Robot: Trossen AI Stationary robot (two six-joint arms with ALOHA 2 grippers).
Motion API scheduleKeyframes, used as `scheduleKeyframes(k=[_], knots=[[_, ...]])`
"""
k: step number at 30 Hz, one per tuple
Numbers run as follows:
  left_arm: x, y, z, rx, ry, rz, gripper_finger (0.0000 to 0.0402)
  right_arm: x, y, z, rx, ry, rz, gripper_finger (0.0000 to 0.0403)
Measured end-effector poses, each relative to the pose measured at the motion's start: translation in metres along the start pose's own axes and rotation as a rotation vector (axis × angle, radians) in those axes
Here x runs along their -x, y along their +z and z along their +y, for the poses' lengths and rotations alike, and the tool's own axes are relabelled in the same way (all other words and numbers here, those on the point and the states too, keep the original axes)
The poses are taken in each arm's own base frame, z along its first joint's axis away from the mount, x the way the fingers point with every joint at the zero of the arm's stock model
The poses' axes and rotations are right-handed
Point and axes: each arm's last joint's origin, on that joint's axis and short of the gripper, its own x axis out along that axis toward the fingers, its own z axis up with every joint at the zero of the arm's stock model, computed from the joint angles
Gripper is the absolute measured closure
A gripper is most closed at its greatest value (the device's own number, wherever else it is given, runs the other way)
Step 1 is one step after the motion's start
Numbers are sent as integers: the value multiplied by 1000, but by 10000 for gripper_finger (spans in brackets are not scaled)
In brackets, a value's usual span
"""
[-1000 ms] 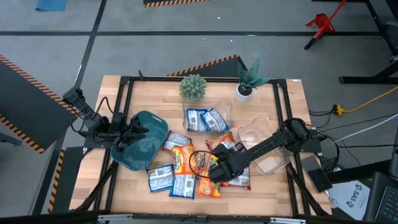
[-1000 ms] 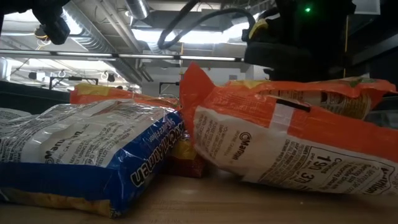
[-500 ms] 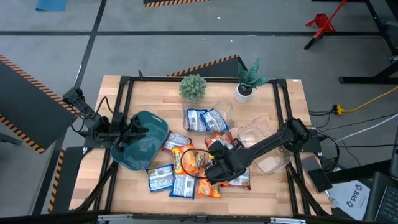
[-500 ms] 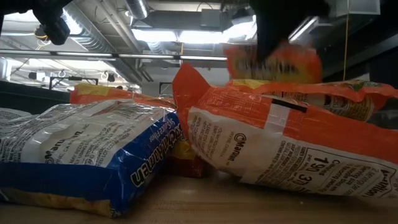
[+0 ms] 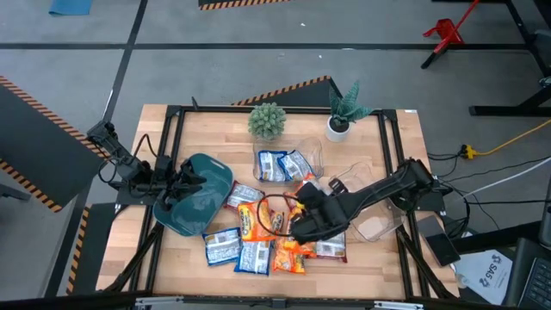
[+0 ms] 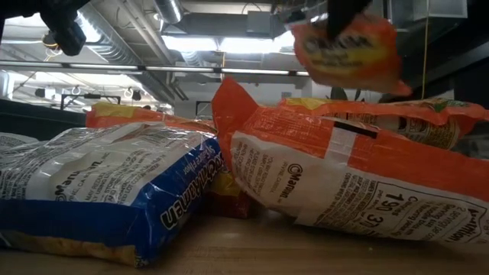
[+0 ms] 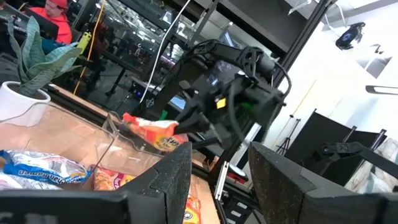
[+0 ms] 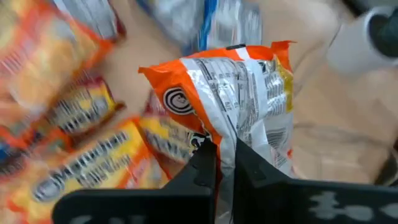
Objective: Sort Maruchan noodles
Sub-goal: Put the orange noodle pack into the right transparent bin
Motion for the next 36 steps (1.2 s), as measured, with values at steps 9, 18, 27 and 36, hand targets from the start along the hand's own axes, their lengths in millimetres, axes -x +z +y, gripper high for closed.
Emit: scheduleKeyframes(k=[9,18,27,36], knots=[[0,0,0,5,1,3,247,-3,-19,-6,44,11,142,402],[0,0,1,6,22,-5,247,44,-35,-28,44,161,148,402],[0,0,2,4,57,-19,247,63,-35,-70,4,212,69,403],[0,0,3,-3,82,-21,247,32,-54,-120,-144,108,159,403]])
